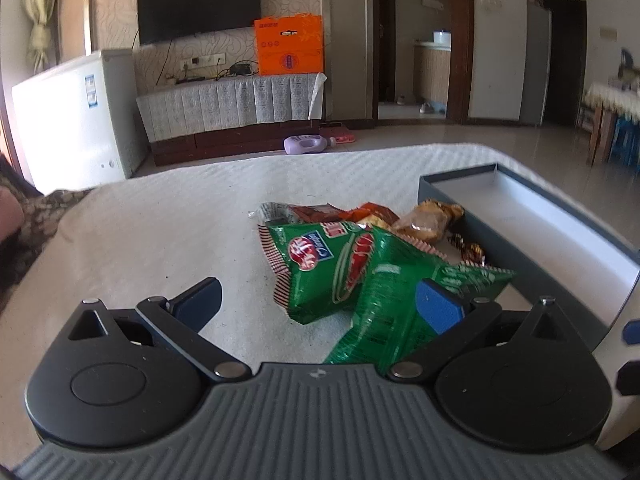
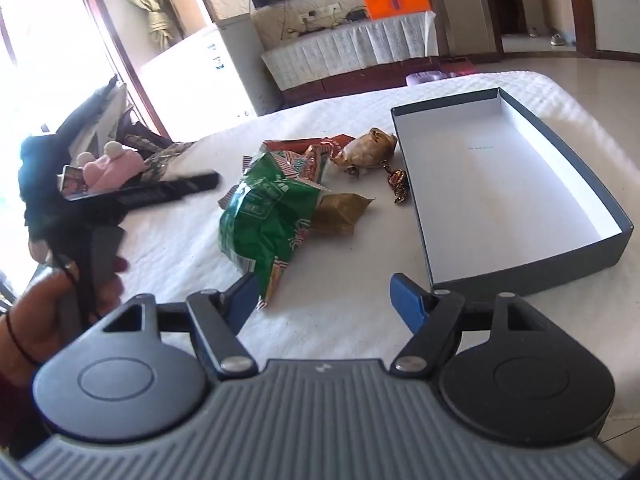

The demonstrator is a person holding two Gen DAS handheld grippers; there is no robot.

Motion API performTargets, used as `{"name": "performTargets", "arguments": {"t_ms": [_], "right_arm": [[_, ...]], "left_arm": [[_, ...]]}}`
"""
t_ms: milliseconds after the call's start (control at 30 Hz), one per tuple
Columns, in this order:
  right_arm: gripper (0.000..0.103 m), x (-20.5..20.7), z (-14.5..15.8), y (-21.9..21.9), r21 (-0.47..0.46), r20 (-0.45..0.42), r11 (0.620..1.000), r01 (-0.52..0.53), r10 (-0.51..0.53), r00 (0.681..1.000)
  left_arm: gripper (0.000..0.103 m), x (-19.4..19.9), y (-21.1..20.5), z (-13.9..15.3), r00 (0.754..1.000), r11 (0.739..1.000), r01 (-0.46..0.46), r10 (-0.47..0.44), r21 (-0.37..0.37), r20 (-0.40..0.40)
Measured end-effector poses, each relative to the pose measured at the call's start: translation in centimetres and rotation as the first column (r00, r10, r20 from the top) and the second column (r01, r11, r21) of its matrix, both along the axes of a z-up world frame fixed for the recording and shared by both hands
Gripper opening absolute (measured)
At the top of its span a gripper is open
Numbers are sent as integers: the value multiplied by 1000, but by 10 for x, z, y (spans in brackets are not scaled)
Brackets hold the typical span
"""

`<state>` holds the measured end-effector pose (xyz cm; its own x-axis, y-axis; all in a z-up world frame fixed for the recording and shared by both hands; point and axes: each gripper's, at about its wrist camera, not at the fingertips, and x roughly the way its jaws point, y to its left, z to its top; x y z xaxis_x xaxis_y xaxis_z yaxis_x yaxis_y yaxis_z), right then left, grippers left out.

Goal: Organize snacks
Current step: 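Grasp the green snack bag with the left tool while right tool reaches toward brown candy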

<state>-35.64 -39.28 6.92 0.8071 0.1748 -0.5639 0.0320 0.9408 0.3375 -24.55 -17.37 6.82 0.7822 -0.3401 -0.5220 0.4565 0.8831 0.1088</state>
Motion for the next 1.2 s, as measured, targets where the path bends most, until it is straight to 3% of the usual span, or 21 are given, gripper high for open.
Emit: {"name": "performTargets", "arguments": {"t_ms": [100, 267, 500, 733, 900, 1067, 1200], "right_arm": [[74, -10, 2, -6, 25, 24, 1000, 7, -8, 1000], [74, -14, 2, -13, 50, 26, 998, 25, -26, 999], [74, -13, 0, -9, 28, 0, 999, 20, -20, 1000], [74, -9, -4, -9, 22, -15, 1000, 20, -19, 1000], [74, -8, -4, -7, 20, -24, 1000, 16, -16, 1000], [74, -6, -6, -10, 26, -29, 1000, 16, -15, 999], [74, -5, -6, -9, 18, -34, 1000, 11, -11, 999]], "left_arm": [[103, -4, -19, -7, 999, 998, 10, -13, 62, 51], [103, -3, -11, -4, 999, 1000, 11, -12, 10, 30], [103, -2, -2, 2, 999, 999, 42, -42, -3, 27], [103, -4, -6, 0, 996, 997, 63, -66, 41, 55], [103, -15, 1, 13, 989, 991, 127, -123, -40, 84], [103, -10, -11, 0, 985, 987, 155, -158, 53, 63], [103, -5, -17, -8, 980, 979, 194, -197, 64, 43]]}}
